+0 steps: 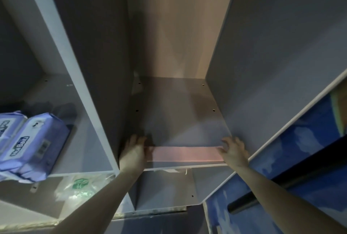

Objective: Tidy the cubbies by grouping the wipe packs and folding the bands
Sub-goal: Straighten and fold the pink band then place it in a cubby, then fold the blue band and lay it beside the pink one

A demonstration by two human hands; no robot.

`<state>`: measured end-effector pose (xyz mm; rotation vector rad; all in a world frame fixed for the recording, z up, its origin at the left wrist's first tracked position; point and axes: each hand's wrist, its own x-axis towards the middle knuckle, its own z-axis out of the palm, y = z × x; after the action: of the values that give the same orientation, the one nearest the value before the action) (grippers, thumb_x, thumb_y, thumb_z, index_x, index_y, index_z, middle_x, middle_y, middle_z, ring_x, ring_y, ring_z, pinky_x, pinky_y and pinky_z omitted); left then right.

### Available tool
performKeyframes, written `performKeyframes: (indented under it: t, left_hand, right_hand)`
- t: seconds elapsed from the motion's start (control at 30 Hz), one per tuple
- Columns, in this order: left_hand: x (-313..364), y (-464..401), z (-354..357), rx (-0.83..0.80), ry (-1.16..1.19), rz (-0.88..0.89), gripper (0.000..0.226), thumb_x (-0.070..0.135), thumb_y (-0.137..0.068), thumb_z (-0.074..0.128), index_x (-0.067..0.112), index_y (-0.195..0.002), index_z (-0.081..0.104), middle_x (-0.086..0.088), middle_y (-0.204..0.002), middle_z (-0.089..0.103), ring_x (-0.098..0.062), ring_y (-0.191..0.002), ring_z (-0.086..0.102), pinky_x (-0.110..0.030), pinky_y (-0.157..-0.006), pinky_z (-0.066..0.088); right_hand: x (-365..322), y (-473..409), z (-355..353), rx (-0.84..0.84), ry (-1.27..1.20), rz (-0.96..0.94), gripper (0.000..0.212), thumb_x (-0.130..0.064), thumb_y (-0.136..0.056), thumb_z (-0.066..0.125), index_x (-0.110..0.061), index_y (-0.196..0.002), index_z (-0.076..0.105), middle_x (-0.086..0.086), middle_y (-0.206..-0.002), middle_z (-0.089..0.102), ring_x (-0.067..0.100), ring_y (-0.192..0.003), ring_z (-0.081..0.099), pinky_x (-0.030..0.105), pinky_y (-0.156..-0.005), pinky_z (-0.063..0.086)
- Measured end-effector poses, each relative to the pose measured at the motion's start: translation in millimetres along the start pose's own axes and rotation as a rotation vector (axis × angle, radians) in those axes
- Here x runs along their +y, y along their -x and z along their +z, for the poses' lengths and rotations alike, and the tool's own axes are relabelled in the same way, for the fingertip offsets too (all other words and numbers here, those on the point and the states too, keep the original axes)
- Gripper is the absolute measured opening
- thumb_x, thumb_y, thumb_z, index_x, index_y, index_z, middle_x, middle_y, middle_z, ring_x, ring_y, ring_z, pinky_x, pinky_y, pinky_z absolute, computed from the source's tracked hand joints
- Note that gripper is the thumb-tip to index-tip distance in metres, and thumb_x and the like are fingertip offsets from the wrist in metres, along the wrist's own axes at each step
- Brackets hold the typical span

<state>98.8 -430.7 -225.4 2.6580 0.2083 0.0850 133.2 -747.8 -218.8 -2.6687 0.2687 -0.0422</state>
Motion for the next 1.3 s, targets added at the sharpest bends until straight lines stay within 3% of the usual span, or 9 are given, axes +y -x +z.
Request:
performKeyframes:
  t: [0.07,0.17,0.37,0.53,0.7,0.87,1.03,1.17,1.3]
  left_hand:
    - [3,1,-4,-0.081,-0.09,0.184,0.065,0.059,-0.077,0.06,0.03,-0.134,0.047,0.001,-0.138,0.046,-0.027,-0.127,0.04,-0.039,-0.101,0.034]
    - [4,-2,-5,-0.216,-0.18,0.283,0.064,0.052,-0.07,0.068,0.032,-0.129,0.051,0.004,-0.133,0.047,-0.022,-0.127,0.037,-0.034,-0.102,0.029]
    - [2,-6,-9,-0.24,-0.165,0.267,0.054,0.046,-0.071,0.069,0.031,-0.122,0.058,0.005,-0.128,0.048,-0.019,-0.126,0.036,-0.031,-0.101,0.025]
    - [3,4,-11,-0.207,-0.153,0.265,0.07,0.053,-0.076,0.063,0.033,-0.139,0.039,0.002,-0.141,0.04,-0.023,-0.133,0.031,-0.036,-0.107,0.022]
    - [25,45,-41,-0.052,0.23,0.328,0.083,0.076,-0.071,0.043,0.031,-0.141,0.038,0.008,-0.141,0.04,-0.012,-0.129,0.042,-0.029,-0.102,0.037]
    - [-2,102,-127,0.182,0.474,0.331,0.039,0.047,-0.082,0.064,0.034,-0.119,0.059,0.018,-0.113,0.052,0.006,-0.091,0.058,-0.019,-0.074,0.051]
    - [-76,120,-221,0.415,0.405,0.145,0.043,0.06,-0.074,0.06,0.037,-0.11,0.059,0.019,-0.105,0.051,0.003,-0.085,0.059,-0.017,-0.072,0.047]
    - [-132,111,-267,0.509,0.413,0.051,0.038,0.057,-0.073,0.058,0.037,-0.105,0.062,0.018,-0.107,0.052,-0.001,-0.088,0.06,-0.027,-0.075,0.05]
    - [-180,96,-295,0.534,0.425,0.092,0.033,0.054,-0.074,0.059,0.037,-0.101,0.065,0.03,-0.107,0.051,0.006,-0.092,0.057,-0.012,-0.077,0.044]
  right_hand:
    - [2,-2,-6,-0.103,0.159,-0.276,0.063,-0.045,-0.073,0.072,-0.026,-0.129,0.05,-0.004,-0.135,0.045,0.022,-0.129,0.038,0.036,-0.099,0.028]
    - [8,-3,-8,-0.336,0.341,-0.492,0.081,-0.049,-0.066,0.072,-0.03,-0.137,0.041,-0.006,-0.138,0.041,0.015,-0.132,0.033,0.033,-0.104,0.024]
    - [20,0,1,-0.242,0.277,-0.514,0.075,-0.04,-0.064,0.076,-0.029,-0.133,0.048,-0.002,-0.123,0.047,0.019,-0.122,0.041,0.034,-0.097,0.033]
    - [7,0,-7,-0.331,0.363,-0.469,0.099,-0.054,-0.063,0.073,-0.03,-0.146,0.024,-0.005,-0.14,0.032,0.016,-0.136,0.025,0.029,-0.104,0.02]
    - [-47,30,-21,-0.244,0.074,-0.612,0.097,-0.077,-0.058,0.056,-0.035,-0.142,0.031,-0.009,-0.137,0.039,0.012,-0.131,0.033,0.028,-0.103,0.028]
    - [-147,95,-33,-0.362,-0.222,-0.846,0.054,-0.055,-0.067,0.072,-0.034,-0.115,0.058,-0.026,-0.11,0.043,-0.003,-0.108,0.049,0.017,-0.09,0.042]
    - [-278,165,-17,-0.533,-0.391,-0.994,0.034,-0.035,-0.079,0.07,-0.03,-0.112,0.061,-0.016,-0.103,0.052,0.0,-0.098,0.056,0.01,-0.079,0.043]
    - [-362,176,26,-0.505,-0.548,-0.83,0.04,-0.022,-0.078,0.067,-0.032,-0.114,0.054,-0.009,-0.104,0.051,0.001,-0.1,0.054,0.02,-0.084,0.048]
    - [-413,140,68,-0.388,-0.36,-0.606,0.048,-0.014,-0.083,0.065,-0.01,-0.128,0.05,0.012,-0.129,0.052,0.024,-0.123,0.047,0.029,-0.101,0.036]
